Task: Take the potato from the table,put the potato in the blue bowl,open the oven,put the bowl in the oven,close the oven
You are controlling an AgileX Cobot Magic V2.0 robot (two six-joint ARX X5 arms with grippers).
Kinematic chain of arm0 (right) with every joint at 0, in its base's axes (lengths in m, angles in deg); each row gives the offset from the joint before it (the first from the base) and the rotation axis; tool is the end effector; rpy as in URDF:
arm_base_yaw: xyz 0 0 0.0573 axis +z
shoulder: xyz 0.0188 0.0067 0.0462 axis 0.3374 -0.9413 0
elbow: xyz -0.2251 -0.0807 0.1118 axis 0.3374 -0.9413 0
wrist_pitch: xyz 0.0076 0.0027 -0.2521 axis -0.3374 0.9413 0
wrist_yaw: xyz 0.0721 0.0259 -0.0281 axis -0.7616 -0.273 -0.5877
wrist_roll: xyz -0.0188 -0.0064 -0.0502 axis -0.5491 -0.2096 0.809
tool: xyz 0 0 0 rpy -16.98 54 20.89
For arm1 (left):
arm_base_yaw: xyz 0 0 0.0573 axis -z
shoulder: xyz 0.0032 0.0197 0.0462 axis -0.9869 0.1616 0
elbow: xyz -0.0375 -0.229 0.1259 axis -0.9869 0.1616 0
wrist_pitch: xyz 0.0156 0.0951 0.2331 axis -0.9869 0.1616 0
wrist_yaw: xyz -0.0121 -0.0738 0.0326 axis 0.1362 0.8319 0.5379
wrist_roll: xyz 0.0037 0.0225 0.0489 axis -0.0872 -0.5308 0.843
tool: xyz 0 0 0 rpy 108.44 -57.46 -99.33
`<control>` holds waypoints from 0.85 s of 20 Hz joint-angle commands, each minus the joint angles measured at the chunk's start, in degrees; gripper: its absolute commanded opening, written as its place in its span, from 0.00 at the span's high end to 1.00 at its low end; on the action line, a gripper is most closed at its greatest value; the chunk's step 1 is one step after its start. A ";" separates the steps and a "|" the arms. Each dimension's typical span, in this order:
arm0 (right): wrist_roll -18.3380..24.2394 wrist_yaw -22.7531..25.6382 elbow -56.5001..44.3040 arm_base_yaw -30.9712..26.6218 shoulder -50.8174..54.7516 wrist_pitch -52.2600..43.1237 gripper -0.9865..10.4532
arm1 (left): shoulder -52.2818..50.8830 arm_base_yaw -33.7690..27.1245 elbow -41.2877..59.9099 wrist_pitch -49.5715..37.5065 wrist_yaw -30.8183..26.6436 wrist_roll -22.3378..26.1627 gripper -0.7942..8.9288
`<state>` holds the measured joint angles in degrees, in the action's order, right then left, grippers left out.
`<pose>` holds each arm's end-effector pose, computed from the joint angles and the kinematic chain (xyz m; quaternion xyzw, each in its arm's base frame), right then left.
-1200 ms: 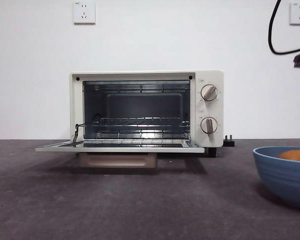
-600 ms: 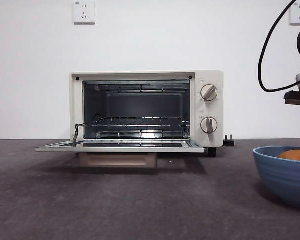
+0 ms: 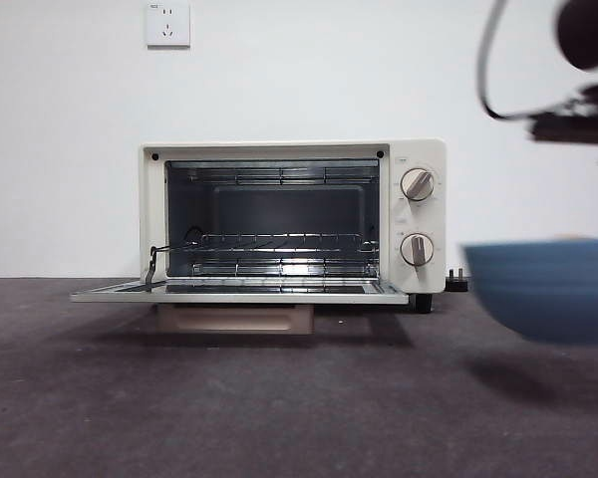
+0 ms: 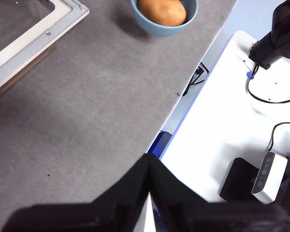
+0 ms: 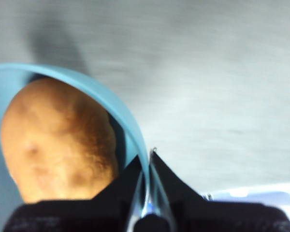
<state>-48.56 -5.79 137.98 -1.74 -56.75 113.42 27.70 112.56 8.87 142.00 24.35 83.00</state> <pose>0.2264 0.0768 0.2380 0.1225 0.6965 -0.0304 0.7064 0.1142 -0.0850 0.3746 0.1081 0.4250 -0.4603 0.7719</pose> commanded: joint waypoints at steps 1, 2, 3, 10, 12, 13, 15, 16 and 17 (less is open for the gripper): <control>-8.04 -0.42 3.39 6.05 -0.55 -2.89 0.93 | -0.09 0.22 0.26 0.31 0.07 0.76 0.92; -10.10 -0.42 5.27 8.24 -1.16 -4.22 0.93 | -0.09 0.22 0.26 0.63 0.04 0.76 0.92; -11.76 -0.42 7.48 10.01 -2.38 -5.22 0.93 | -0.09 0.22 0.26 0.94 0.00 0.76 0.92; -15.96 -0.55 32.63 15.47 -20.81 -2.36 0.93 | -0.70 0.22 0.26 1.77 -0.37 0.79 0.92; -17.18 -0.63 41.18 15.50 -26.77 0.20 0.93 | -0.70 0.22 0.26 1.75 -0.37 0.79 0.92; -18.08 -0.61 45.57 15.50 -29.70 1.46 0.93 | -0.70 0.22 0.26 1.75 -0.37 0.79 0.92; -19.54 -0.37 52.70 15.52 -33.88 3.82 0.93 | -0.70 0.22 0.26 1.73 -0.37 0.81 0.92; -20.92 -0.33 55.23 15.67 -35.39 4.63 0.93 | -0.70 0.22 0.26 1.64 -0.39 0.87 0.92; -22.27 0.07 57.68 15.80 -36.94 4.94 0.93 | -0.70 0.22 0.26 1.44 -0.37 0.90 0.92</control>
<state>-68.88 -5.79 195.11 13.77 -93.05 118.29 27.20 112.60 8.87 143.70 23.96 83.11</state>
